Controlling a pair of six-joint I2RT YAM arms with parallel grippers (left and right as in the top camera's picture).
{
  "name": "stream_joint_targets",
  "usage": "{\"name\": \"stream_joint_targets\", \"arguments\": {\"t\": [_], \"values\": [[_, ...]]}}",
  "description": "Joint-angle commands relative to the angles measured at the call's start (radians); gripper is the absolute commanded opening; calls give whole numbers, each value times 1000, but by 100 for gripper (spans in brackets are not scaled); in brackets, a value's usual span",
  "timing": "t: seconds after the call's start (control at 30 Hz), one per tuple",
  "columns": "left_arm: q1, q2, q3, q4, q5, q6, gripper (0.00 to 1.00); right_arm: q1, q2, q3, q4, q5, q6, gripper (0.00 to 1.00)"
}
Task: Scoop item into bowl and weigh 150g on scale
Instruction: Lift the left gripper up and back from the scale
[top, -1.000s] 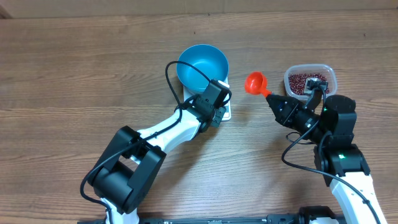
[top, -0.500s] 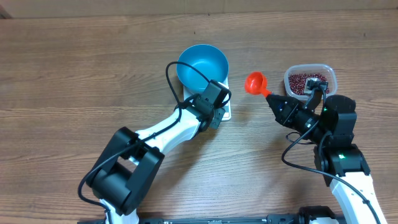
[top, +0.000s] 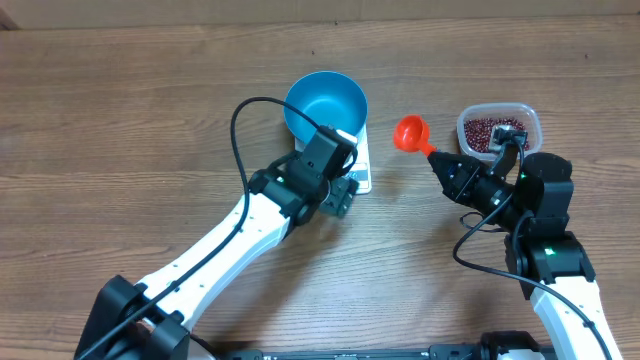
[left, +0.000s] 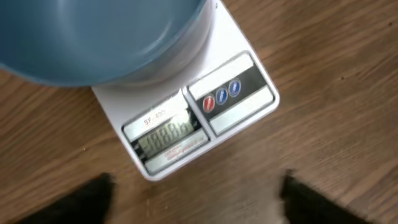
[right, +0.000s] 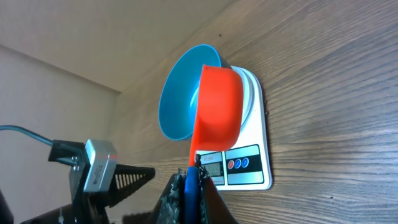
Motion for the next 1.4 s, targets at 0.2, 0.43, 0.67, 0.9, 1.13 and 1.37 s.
{"name": "stream_joint_targets", "arguments": {"t": [0.2,0.43,0.67,0.9,1.13,1.37], "values": [[39,-59,-2,-111,21,-18,100,-3,-2,13,8,-6,-1,4],[68,-224,-2,-129,25,13,99,-3,-2,13,-3,-6,-1,4],[108,-381,-2,-195,127,155,100,-3,-2,13,-10,-10,-1,4],[167,-453,8,-259,124,142,100,-3,-2,13,-10,-10,-1,4],[170,-452,13,-233,121,143,100,-3,-2,13,-11,-10,-1,4],[170,-452,13,-233,121,143,100,-3,-2,13,-14,-10,-2,4]]}}
